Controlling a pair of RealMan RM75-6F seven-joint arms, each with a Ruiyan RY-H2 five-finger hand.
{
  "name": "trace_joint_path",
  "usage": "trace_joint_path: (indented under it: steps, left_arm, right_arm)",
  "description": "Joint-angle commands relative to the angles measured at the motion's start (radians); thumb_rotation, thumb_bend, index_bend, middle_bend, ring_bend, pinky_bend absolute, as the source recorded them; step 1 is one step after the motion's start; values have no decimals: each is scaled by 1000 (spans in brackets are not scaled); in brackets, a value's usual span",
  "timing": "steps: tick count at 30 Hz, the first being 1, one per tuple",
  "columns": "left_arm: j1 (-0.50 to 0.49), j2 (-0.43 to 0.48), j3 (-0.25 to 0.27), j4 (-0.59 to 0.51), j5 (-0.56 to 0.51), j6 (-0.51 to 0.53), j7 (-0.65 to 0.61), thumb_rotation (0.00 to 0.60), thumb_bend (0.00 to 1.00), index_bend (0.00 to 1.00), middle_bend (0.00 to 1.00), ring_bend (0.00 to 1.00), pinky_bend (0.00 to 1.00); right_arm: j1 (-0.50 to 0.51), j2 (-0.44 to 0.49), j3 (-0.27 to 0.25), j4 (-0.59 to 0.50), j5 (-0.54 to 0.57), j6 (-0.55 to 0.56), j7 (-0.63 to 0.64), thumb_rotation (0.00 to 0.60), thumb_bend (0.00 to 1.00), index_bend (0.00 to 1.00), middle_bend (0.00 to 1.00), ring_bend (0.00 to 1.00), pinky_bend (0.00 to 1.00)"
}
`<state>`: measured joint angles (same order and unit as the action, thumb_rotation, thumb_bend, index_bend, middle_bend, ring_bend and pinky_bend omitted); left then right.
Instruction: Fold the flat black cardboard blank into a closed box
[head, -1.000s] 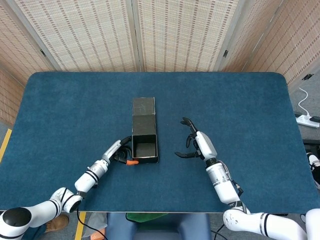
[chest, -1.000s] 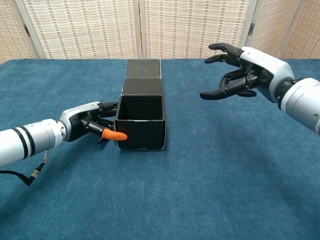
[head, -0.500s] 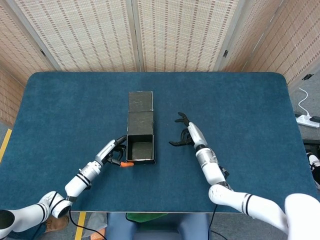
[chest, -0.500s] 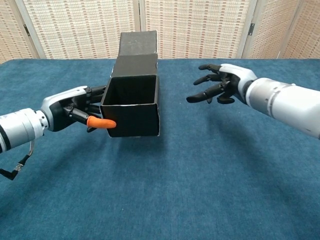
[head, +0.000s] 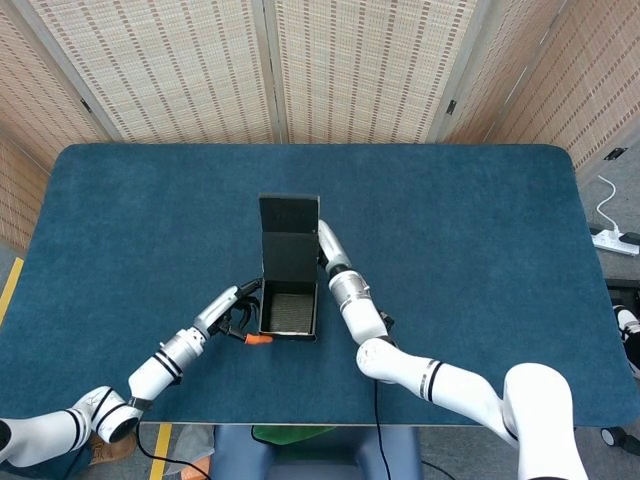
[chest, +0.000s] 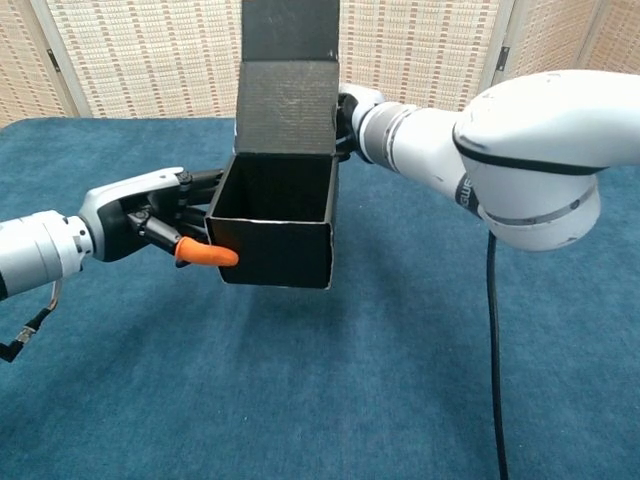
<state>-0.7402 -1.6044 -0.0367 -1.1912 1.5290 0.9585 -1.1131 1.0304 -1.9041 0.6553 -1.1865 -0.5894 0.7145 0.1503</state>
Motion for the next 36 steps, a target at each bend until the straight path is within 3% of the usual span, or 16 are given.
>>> trace_joint_path:
  steps: [1, 6, 10, 18, 21, 25, 27, 31, 36]
  left_arm:
    - [-4, -19, -14, 37, -49, -48, 34, 600, 194, 550, 529, 605, 777]
    - [0, -42, -23, 79, -91, -89, 65, 600, 195, 544, 527, 606, 780]
    - [8, -62, -30, 108, -121, -109, 111, 600, 194, 539, 525, 605, 782]
    - [41, -92, -63, 91, -216, -138, 225, 600, 194, 520, 523, 606, 797]
    - [46, -89, -63, 68, -233, -152, 290, 600, 194, 426, 473, 607, 799]
    - [48, -81, -53, 65, -217, -136, 399, 600, 194, 148, 259, 607, 776]
    - [52, -74, -56, 50, -216, -127, 430, 600, 194, 72, 186, 607, 773]
    - [62, -66, -59, 36, -211, -101, 493, 600, 193, 5, 116, 590, 768]
    - [76, -64, -66, 16, -225, -75, 595, 600, 192, 0, 70, 564, 744]
  right_arm:
    - [-36, 68, 6, -142, -28, -20, 35, 600, 0, 10, 173, 658, 1000]
    - [-84, 148, -42, -286, -77, -29, 33, 600, 0, 10, 197, 679, 1000]
    - [-96, 208, -118, -369, -124, -33, -23, 600, 0, 10, 213, 687, 1000]
    - [-55, 216, -282, -389, -205, 86, -253, 600, 0, 10, 232, 697, 1000]
    - [-43, 201, -318, -384, -221, 128, -318, 600, 0, 10, 232, 697, 1000]
    - [-36, 181, -343, -377, -245, 178, -374, 600, 0, 10, 232, 700, 1000]
    - [-33, 170, -355, -371, -261, 202, -404, 600, 0, 10, 232, 703, 1000]
    - [-28, 146, -369, -361, -264, 225, -443, 600, 0, 13, 233, 704, 1000]
    - [-24, 118, -390, -352, -277, 246, -487, 600, 0, 20, 232, 703, 1000]
